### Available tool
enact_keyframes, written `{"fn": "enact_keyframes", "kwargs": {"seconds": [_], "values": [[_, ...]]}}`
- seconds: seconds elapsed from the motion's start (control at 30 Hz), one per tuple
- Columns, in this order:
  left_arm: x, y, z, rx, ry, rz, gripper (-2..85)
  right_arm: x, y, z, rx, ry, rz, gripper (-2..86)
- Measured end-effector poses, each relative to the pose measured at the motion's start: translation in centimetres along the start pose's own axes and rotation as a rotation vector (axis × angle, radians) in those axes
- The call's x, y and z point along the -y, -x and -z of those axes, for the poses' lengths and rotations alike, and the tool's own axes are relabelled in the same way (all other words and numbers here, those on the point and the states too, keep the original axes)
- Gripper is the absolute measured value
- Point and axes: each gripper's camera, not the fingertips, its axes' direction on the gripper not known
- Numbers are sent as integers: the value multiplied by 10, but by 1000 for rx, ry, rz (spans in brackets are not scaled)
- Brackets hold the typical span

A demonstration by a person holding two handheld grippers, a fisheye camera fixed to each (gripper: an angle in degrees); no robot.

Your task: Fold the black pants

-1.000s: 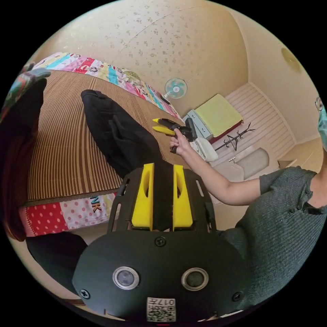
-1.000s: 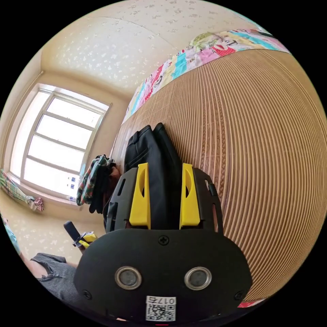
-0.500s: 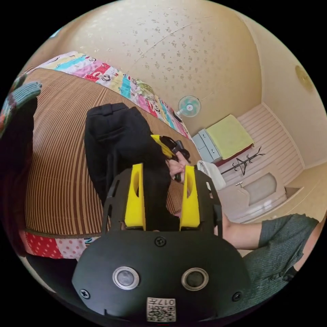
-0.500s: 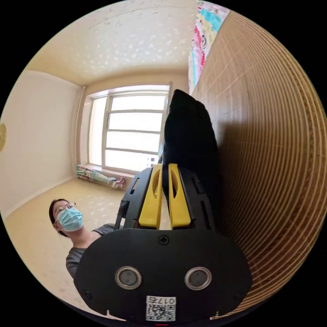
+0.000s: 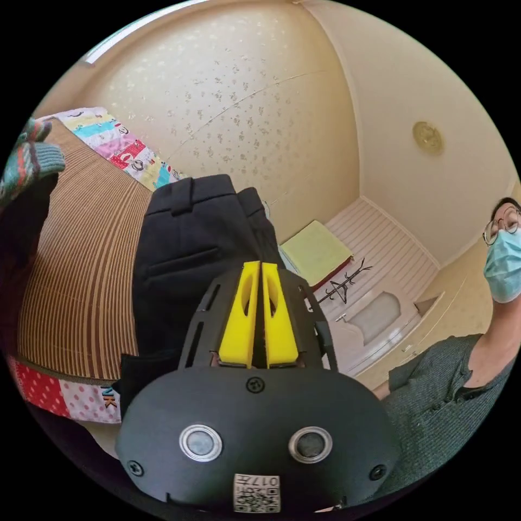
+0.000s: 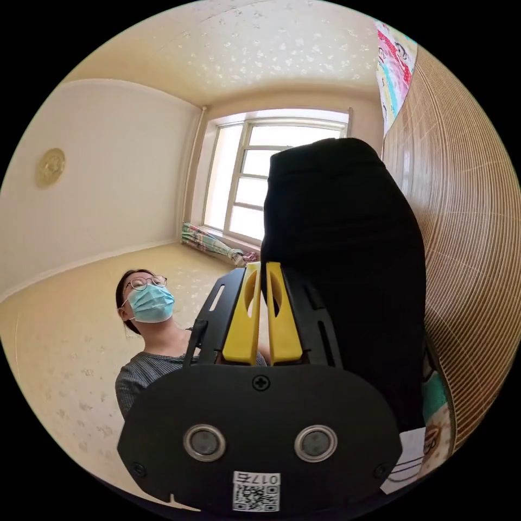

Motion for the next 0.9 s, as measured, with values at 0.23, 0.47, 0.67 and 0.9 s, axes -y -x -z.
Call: {"fn": "enact_keyframes", "kwargs": {"seconds": [0.23, 0.47, 0.67, 0.9], "values": [[5, -26, 124, -35, -192, 13, -10, -63, 157, 46, 75, -211, 465, -2], [3, -142, 164, -21, -380, -436, -10, -160, 327, 13, -73, -322, 1049, 15], [-5, -148, 114, -3, -450, -447, -10, -197, 340, -12, -350, -556, 1142, 16], [146, -128, -32, -25, -608, -467, -10, 15, 311, 1, -441, -710, 965, 10]]}}
